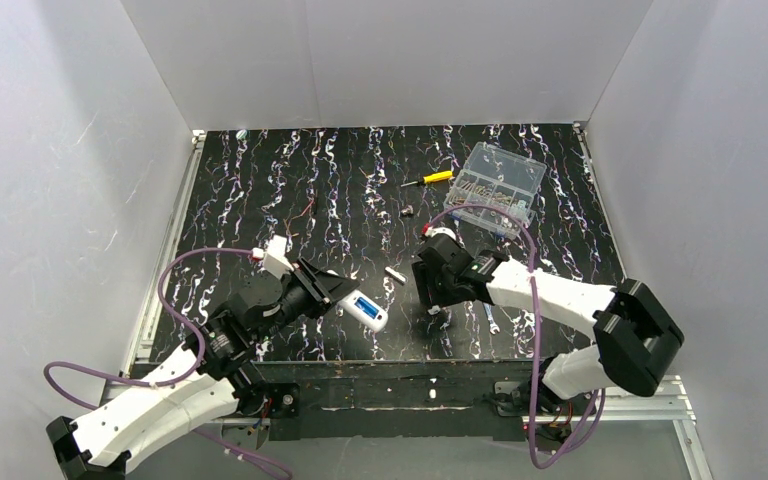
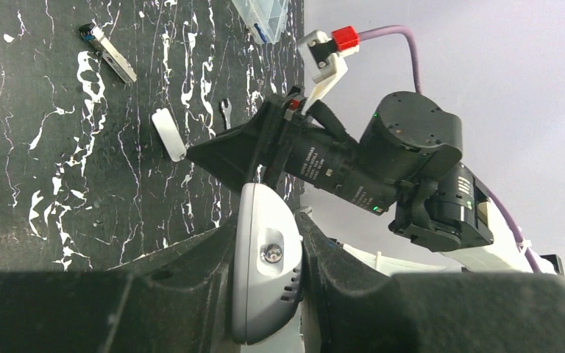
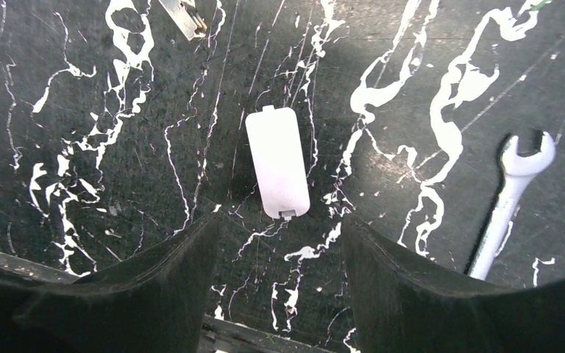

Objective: Load the batteries into the remote control
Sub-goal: Pick up the battery cover at the center of the board.

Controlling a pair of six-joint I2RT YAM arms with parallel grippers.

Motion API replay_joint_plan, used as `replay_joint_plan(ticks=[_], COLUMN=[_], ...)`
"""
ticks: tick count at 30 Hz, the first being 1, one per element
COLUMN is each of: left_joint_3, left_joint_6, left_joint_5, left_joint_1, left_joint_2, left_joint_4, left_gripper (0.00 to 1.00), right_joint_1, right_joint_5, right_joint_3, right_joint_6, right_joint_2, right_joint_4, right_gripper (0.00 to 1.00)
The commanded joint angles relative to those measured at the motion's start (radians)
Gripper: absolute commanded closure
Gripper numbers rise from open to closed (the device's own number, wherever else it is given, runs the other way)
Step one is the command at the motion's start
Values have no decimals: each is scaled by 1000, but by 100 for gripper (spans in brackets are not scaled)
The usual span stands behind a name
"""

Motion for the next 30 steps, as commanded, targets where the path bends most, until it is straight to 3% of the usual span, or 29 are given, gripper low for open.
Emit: replay_joint_plan(ticks=[1,7,18,30], left_joint_3=[23,25,8,-1], left_joint_6=[4,5,-3,-1], left_joint_5=[3,9,4,-2], left_joint_1=[-1,-1,-1,-1], left_joint_2=[-1,13,11,3], left_joint_4=[52,66,83,91], left_gripper=[100,100,100,100], right_joint_1=[18,21,23,30], right_joint_5=[-1,8,-21,-18], right_joint_3=[-40,-40,-60,-82], right_joint_6=[-32,-46,-46,-35], right_joint_2=[27,76,129,130], right_joint_4=[118,136,156,143], right_gripper=[31,33,46,47])
